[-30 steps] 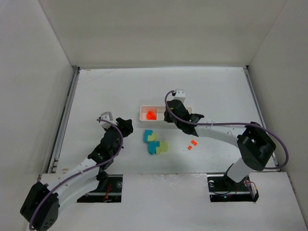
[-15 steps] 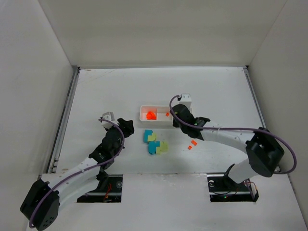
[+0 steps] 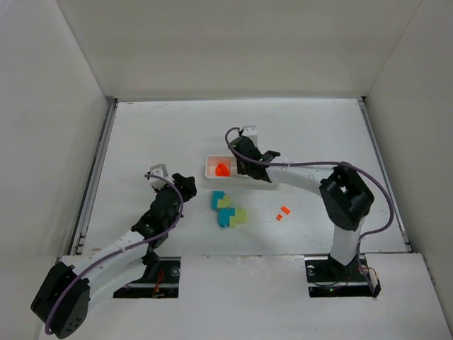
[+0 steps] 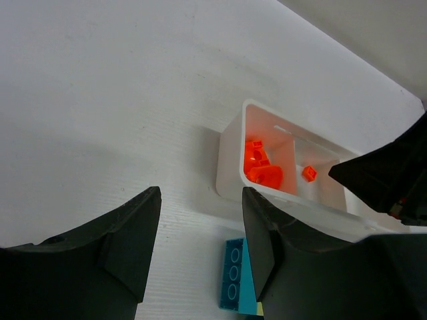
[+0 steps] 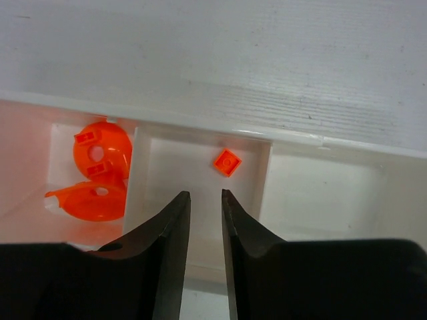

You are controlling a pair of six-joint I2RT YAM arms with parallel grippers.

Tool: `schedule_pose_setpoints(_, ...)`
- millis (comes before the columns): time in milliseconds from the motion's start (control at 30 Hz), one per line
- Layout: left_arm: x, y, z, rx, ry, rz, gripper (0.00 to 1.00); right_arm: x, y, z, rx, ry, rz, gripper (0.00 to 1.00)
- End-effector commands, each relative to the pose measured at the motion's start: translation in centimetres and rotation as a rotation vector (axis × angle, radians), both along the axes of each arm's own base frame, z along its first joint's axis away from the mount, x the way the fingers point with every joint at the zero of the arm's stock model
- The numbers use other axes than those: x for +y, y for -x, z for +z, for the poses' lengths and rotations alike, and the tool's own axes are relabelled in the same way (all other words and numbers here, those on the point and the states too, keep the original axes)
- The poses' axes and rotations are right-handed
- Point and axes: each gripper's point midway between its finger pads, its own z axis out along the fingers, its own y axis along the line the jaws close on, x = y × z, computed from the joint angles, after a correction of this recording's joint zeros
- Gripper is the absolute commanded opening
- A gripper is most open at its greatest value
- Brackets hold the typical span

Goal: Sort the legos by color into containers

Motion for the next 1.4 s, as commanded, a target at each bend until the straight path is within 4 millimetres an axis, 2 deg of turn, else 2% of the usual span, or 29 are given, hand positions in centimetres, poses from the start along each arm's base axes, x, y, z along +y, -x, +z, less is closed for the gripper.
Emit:
schedule_pose_setpoints(0,0.0,-0.3,1.5,-0.054,0.052,0.006,0.5,0.6,-0.7,0.2,0.027,0.029,0.014,0.32)
schedule_pose_setpoints(200,-0.4,0.0,1.8,-0.062,0.085,-0.016,0.5,0.6,-1.4,-1.4,0.045,0.057,-0.026,0.33)
schedule_pose_setpoints(467,-0.4,0.2,2.0,-0.069,0.108,-0.024,0.5,-1.3,-1.5,-2.9,0.05,0.149,-0.111,0.33)
schedule_pose_setpoints(533,-0.4,0.2,2.0,-0.069,0.11,-0.026,0.5,-1.3,-1.5,-3.1,0.055,0.147,-0.122,0.34)
schedule_pose_setpoints(633,-0.4,0.2,2.1,-0.072,0.114,-0.027,0.5,-1.3,-1.8,-3.6,0.052,0.154,-0.136,0.41)
schedule_pose_setpoints(867,-0.4,0.2,2.0,-0.071,0.115,-0.027,0.5,-0.9,-2.2,-4.2,0.039,0.123,-0.156,0.44)
schedule_pose_setpoints(1133,-0.7,0.3,1.8,-0.063,0.119,-0.036,0.5,-1.3,-2.8,-4.8,-0.008,0.126,-0.186,0.29)
schedule_pose_setpoints(1267,-0.9,0.3,1.8,-0.063,0.122,-0.042,0.5,-1.5,-3.2,-4.7,-0.033,0.132,-0.2,0.22)
schedule_pose_setpoints(1367,-1.0,0.3,1.7,-0.061,0.12,-0.041,0.5,-1.4,-3.0,-3.9,-0.05,0.123,-0.198,0.21)
